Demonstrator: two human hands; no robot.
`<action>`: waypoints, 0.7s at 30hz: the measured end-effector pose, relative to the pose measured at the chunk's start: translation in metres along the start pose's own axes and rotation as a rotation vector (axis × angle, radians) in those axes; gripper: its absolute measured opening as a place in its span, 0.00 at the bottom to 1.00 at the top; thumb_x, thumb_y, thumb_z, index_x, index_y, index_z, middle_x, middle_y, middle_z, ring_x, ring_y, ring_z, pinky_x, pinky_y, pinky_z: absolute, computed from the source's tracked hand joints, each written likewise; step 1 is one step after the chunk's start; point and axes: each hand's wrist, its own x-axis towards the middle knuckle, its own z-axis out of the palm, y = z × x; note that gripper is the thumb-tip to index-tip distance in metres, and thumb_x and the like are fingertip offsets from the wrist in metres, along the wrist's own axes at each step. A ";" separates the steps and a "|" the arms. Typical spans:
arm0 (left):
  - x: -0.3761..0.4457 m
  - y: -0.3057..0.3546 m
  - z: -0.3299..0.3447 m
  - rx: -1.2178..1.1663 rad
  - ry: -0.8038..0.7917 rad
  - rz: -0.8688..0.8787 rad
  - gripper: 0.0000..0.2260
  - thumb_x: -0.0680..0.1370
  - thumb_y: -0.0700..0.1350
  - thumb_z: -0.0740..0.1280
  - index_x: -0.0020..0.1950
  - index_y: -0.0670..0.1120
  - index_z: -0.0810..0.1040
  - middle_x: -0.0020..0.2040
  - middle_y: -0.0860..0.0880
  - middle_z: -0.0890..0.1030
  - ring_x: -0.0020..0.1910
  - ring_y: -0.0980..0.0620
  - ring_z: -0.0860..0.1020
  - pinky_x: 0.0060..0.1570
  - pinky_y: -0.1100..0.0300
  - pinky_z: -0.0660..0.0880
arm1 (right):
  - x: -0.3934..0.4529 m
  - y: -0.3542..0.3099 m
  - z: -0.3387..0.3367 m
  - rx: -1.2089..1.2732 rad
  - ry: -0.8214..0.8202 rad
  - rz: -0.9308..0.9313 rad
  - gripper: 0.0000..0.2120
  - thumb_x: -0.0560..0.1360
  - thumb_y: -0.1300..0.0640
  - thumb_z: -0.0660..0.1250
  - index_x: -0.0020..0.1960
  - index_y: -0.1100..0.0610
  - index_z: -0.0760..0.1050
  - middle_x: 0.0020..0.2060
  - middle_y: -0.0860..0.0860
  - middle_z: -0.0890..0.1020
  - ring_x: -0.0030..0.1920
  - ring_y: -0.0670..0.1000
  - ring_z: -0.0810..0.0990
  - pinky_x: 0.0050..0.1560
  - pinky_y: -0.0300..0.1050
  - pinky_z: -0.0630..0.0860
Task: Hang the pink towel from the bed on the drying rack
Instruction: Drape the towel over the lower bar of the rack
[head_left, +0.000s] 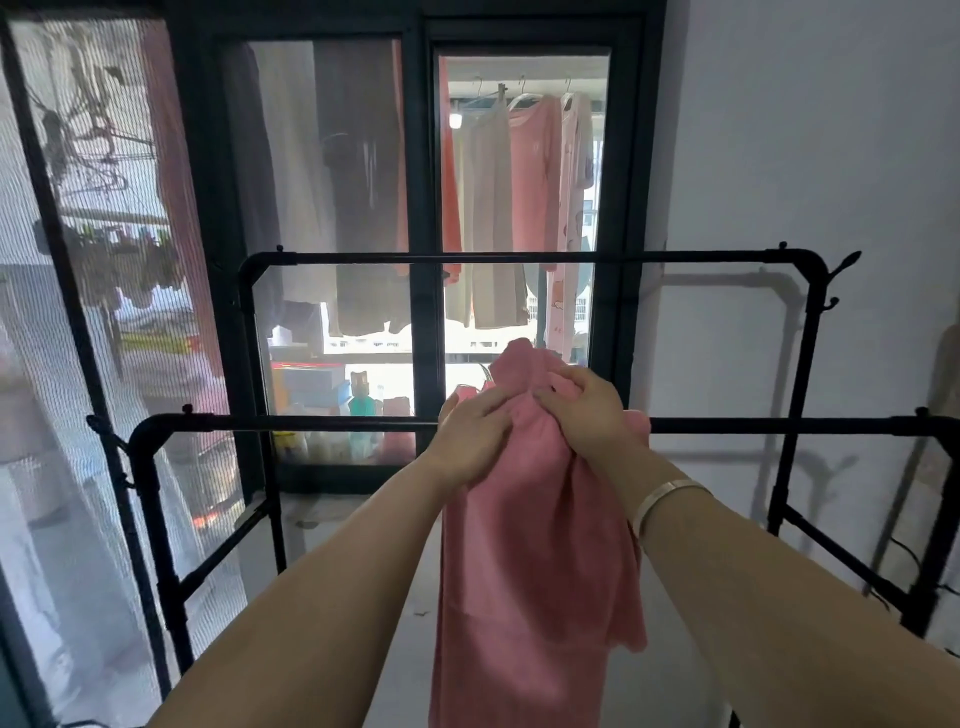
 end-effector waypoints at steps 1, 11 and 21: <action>0.000 -0.001 -0.003 -0.034 0.031 -0.021 0.14 0.75 0.52 0.56 0.55 0.65 0.77 0.59 0.57 0.79 0.62 0.51 0.73 0.66 0.57 0.61 | -0.001 0.001 0.001 0.049 0.019 -0.003 0.19 0.73 0.60 0.71 0.63 0.58 0.75 0.53 0.47 0.80 0.49 0.42 0.78 0.47 0.27 0.74; -0.006 -0.033 -0.030 0.494 0.118 0.052 0.10 0.79 0.47 0.59 0.41 0.55 0.76 0.36 0.56 0.77 0.39 0.57 0.74 0.68 0.46 0.62 | -0.005 -0.001 -0.019 0.075 -0.239 0.093 0.03 0.69 0.65 0.70 0.42 0.62 0.80 0.38 0.52 0.80 0.42 0.51 0.78 0.43 0.39 0.76; -0.007 -0.035 -0.036 0.368 0.126 0.027 0.12 0.80 0.55 0.61 0.57 0.57 0.81 0.56 0.56 0.82 0.52 0.58 0.77 0.56 0.56 0.74 | -0.004 0.031 -0.049 -0.651 -0.041 -0.209 0.12 0.75 0.45 0.65 0.53 0.47 0.82 0.49 0.49 0.85 0.52 0.50 0.80 0.61 0.50 0.70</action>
